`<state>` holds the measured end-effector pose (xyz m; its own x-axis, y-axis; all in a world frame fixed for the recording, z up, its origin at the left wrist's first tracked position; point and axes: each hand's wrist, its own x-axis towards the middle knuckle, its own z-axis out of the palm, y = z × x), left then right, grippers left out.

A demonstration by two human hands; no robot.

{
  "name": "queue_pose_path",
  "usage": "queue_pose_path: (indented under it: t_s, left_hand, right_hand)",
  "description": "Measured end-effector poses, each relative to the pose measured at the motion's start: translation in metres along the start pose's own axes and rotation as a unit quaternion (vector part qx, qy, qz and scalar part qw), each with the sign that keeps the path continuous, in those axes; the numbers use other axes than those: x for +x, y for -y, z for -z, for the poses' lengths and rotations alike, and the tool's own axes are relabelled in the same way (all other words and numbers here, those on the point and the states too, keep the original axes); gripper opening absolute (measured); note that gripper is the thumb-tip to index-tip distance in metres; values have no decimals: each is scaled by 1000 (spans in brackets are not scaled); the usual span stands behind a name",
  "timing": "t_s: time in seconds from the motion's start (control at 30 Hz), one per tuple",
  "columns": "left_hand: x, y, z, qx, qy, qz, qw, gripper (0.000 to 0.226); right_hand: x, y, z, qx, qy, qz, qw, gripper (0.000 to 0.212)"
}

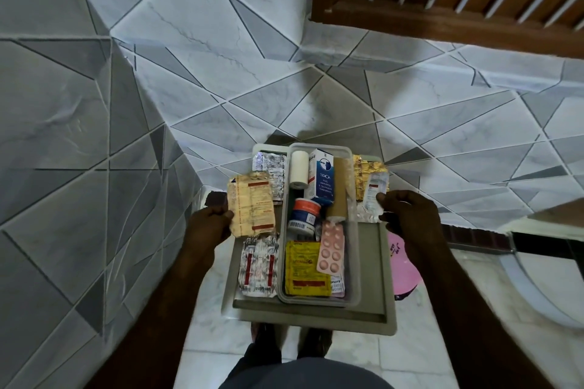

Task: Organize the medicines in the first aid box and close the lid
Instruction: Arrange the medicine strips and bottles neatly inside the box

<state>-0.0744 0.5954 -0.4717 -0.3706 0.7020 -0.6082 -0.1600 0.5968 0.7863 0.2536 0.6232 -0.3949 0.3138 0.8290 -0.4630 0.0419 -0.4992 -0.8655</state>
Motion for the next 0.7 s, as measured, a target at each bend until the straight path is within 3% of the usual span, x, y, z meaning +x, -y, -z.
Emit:
queue_pose_path:
  t_s: [0.2,0.33,0.53,0.7]
  left_hand:
    - [-30,-18,19,-18,24,-14,999,13]
    - [-66,-25,11,29,95,-12,995,13]
    - [-104,-6,-21,106,162,9,981,9]
    - [-112,13,-44,173,153,-27,973,4]
  right_hand:
    - [-18,-1,-6,-112,86,25,990,12]
    - [-27,-7,-14,-189,122,22,974,9]
    - [-36,-24,-19,-277,144,46,949,6]
    - [-42,-28,-16,-262,110,105,953,5]
